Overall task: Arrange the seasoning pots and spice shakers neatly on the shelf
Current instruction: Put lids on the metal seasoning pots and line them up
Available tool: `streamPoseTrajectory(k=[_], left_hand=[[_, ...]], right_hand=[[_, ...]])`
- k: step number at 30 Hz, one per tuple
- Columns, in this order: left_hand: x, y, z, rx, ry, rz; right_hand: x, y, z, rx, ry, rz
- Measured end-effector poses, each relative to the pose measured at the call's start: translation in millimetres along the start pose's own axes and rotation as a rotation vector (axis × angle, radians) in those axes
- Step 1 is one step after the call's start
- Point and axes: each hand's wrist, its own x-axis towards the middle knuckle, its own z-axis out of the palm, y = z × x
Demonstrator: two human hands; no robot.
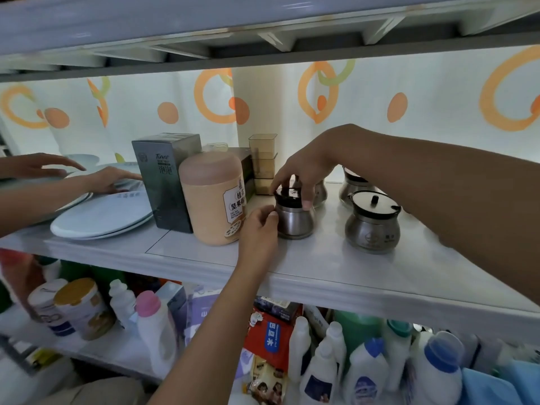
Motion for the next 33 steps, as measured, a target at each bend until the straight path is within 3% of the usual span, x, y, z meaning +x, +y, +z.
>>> streamPoseTrajectory(k=[10,21,28,33], left_hand=[[2,0,-2,0.021,-0.037,-0.009],[2,-2,-2,-0.007,-0.060,-0.012],[1,-2,-2,-0.024,-0.053,-0.041],[2,-3,-2,-0.016,-0.046,-0.021]], right_hand=[[2,4,7,0.198,0.063,0.093],[9,-6,14,0.157,0.104,0.280],[-8,4,2,0.223,0.086,0.124],[2,4,10,0.123,0.122,0.108]])
